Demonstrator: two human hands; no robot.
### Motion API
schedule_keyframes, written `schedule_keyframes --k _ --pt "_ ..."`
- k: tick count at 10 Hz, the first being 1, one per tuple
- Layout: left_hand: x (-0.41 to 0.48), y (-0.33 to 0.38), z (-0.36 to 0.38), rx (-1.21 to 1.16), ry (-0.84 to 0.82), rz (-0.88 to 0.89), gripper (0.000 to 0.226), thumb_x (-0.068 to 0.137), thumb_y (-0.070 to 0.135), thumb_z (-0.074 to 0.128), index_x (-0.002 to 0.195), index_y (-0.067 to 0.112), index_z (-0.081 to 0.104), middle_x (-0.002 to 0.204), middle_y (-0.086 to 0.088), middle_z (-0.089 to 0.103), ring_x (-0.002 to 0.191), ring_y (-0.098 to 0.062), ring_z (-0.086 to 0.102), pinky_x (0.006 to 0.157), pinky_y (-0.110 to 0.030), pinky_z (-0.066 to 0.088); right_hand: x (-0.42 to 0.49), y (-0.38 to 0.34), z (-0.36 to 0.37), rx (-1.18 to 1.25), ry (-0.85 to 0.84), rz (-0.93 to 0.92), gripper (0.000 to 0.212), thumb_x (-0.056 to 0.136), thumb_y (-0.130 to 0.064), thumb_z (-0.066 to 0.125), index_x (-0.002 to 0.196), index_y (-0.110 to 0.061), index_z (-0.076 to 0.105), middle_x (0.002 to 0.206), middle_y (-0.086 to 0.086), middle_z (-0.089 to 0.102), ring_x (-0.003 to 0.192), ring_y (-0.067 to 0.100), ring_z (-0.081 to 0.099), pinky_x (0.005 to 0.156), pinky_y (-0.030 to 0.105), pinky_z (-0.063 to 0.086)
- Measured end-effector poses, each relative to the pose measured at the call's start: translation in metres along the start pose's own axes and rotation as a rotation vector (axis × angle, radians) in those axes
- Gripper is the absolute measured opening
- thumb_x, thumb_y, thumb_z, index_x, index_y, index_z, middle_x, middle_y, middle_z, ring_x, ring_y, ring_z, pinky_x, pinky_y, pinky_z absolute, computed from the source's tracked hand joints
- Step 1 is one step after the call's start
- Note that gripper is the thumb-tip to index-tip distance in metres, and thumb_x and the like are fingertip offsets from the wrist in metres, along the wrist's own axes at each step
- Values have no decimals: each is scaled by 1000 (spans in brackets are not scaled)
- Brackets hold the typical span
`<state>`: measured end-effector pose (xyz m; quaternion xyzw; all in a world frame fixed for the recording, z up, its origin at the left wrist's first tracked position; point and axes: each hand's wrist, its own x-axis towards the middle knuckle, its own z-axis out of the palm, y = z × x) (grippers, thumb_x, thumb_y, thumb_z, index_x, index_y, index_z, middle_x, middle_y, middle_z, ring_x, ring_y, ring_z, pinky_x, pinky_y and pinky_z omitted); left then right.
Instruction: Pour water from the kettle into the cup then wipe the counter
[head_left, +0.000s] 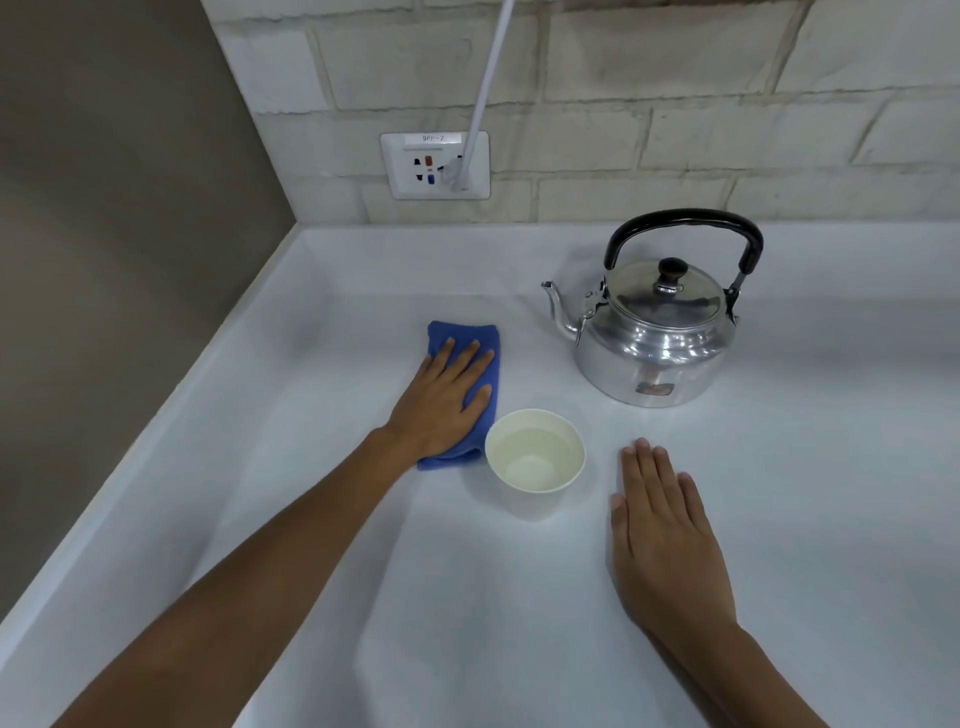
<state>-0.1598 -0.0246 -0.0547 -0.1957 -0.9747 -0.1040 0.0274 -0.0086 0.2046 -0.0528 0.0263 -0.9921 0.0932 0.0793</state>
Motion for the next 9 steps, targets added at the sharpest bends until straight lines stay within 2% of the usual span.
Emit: schedule_keyframes --k 1,4,7,8,9 --pt "20 -6 -1 12 -45 -4 51 97 35 27 144 20 12 155 -3 12 142 -26 3 117 -42 10 0 2 1 14 -12 -1 62 88 -30 0 141 -2 18 151 14 21 140 27 13 115 41 13" --pt "53 -20 -8 68 -114 -101 53 96 41 20 145 24 5 156 1 5 143 -22 0 117 -41 8 -1 2 1 44 -51 9 63 86 -34 -6 143 -8 4 154 8 7 142 19 -1 116 34 1" --pt "56 -17 -19 95 -206 -107 54 97 42 16 144 25 -3 156 1 -3 142 -24 -7 116 -46 0 -1 3 1 52 -54 16 63 87 -33 -4 143 -7 6 154 9 9 142 20 2 117 36 5" --pt "52 -16 -18 29 -162 -121 55 97 43 17 144 24 -4 156 0 -5 142 -23 -8 115 -44 -1 -1 5 3 51 -59 8 64 86 -34 -8 143 -8 1 155 8 5 142 19 -2 117 34 1" --pt "44 -12 -19 56 -45 -88 56 97 40 21 144 20 -2 156 -3 -2 143 -22 -4 115 -42 2 0 6 3 57 -59 22 61 87 -33 -6 143 -8 2 155 8 5 142 19 -2 116 34 -1"
